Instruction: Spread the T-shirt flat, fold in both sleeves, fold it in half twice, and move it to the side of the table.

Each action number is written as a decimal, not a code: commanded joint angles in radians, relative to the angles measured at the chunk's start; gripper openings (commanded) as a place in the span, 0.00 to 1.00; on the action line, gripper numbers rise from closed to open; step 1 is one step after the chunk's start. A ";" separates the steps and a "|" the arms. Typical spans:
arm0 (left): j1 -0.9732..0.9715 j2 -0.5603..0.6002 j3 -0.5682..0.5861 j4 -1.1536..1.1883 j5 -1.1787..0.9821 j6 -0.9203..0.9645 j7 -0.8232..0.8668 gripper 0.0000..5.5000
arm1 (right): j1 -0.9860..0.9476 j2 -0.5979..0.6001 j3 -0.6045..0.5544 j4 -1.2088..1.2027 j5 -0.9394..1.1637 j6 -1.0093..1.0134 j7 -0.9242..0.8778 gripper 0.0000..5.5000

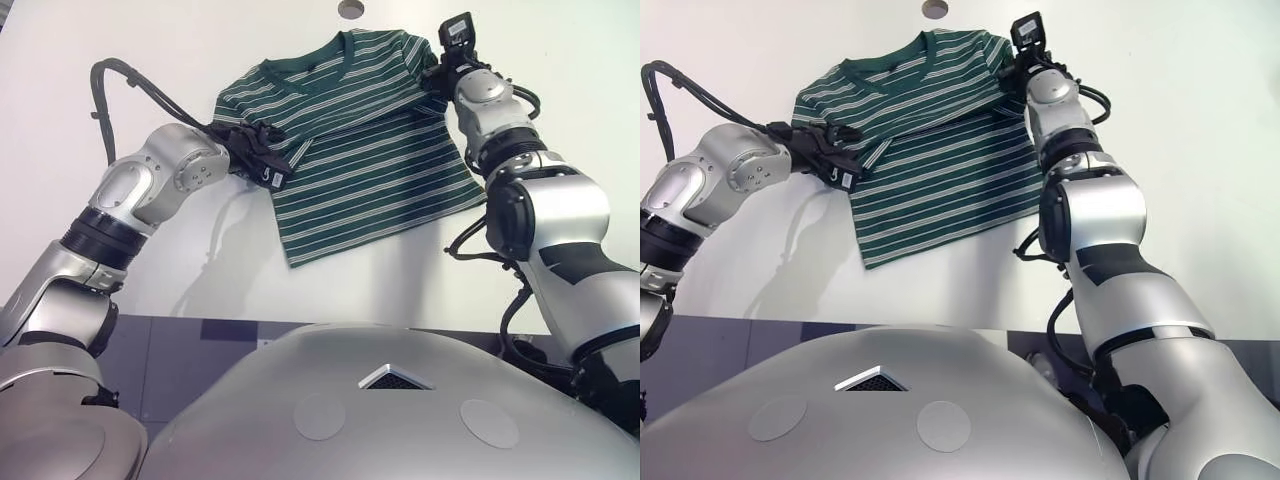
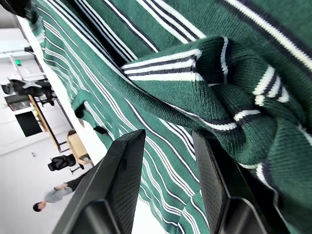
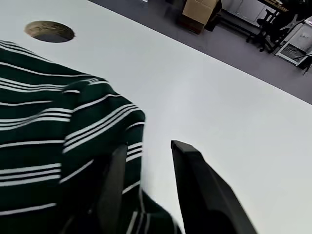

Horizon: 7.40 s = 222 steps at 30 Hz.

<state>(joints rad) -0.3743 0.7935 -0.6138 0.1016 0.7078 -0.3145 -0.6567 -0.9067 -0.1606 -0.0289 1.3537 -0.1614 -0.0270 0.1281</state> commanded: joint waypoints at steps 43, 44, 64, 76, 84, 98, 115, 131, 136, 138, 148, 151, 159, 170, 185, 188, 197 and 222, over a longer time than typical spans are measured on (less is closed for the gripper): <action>-0.141 -0.122 0.223 -0.400 -0.684 0.617 0.199 0.33 | -0.114 0.105 0.071 -0.112 -0.018 -0.215 0.111 0.30; -0.148 -0.179 0.255 -0.403 -0.655 0.642 0.271 0.33 | -0.119 0.100 0.081 -0.125 -0.029 -0.254 0.082 0.30; -0.020 -0.833 0.112 -0.224 -0.572 0.230 0.543 0.33 | -0.043 -0.039 0.334 0.016 -0.270 0.134 -0.138 0.30; 0.207 -0.463 0.182 -0.260 -0.589 0.325 0.221 0.33 | 0.381 -0.282 0.209 -0.917 0.227 -0.175 0.532 0.30; 0.438 -0.303 0.123 -0.248 -0.645 0.316 0.054 0.33 | 1.016 -0.559 0.129 -1.482 0.390 -0.029 0.784 0.30; 0.700 0.010 0.019 -0.524 -0.655 0.461 -0.228 0.33 | 1.323 -0.994 0.400 -0.905 0.110 -0.361 1.163 0.30; 0.249 -0.359 0.169 -0.596 -0.905 0.787 0.094 0.33 | 0.002 -0.406 0.318 -0.795 0.456 0.356 0.727 0.30; 0.265 -0.431 0.179 -0.619 -0.900 0.758 0.088 0.33 | -0.030 -0.265 0.494 -0.034 -0.155 -0.030 0.391 0.30; 0.258 -0.471 0.171 -0.616 -0.894 0.760 0.107 0.33 | -0.060 -0.185 0.480 0.019 -0.249 0.035 -0.005 0.30; 0.253 -0.487 0.165 -0.608 -0.882 0.758 0.121 0.33 | -0.120 -0.192 0.472 0.008 -0.291 -0.049 -0.281 0.30; 0.303 -0.438 0.155 -0.483 -0.706 0.739 0.211 0.33 | 0.147 -0.388 0.274 -0.453 0.104 -0.275 0.577 0.30; 0.349 -0.527 0.234 -0.493 -0.788 0.634 0.250 0.33 | 0.487 -0.622 0.111 -1.094 0.561 0.037 0.959 0.30; 0.429 -0.497 0.169 -0.407 -0.714 0.750 0.266 0.33 | 0.812 -0.891 0.071 -1.503 0.716 0.392 1.168 0.30; 0.323 -0.061 -0.168 -0.330 -0.141 0.716 0.047 0.33 | 0.993 -0.820 0.292 -1.462 0.183 -0.077 1.051 0.30; 0.322 0.143 -0.179 -0.337 0.029 0.352 -0.192 0.33 | 0.679 -0.565 0.105 -1.611 0.703 0.556 0.744 0.30; 0.281 0.021 -0.059 -0.417 -0.005 0.384 -0.050 0.33 | 0.637 -0.486 0.163 -1.483 0.543 0.457 0.642 0.30; 0.410 -0.215 0.261 -0.578 -0.497 0.303 0.072 0.33 | 0.567 -0.374 0.163 -1.227 0.361 0.329 0.526 0.30; 0.578 0.188 -0.125 -0.368 -0.518 0.455 -0.363 0.33 | 0.405 -0.251 0.116 -1.076 0.284 0.258 0.466 0.30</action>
<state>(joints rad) 0.1493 0.7852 -0.6604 -0.4097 -0.0580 0.0827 -0.9190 -0.5037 -0.4111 0.0824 0.2968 0.1489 0.2325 0.5962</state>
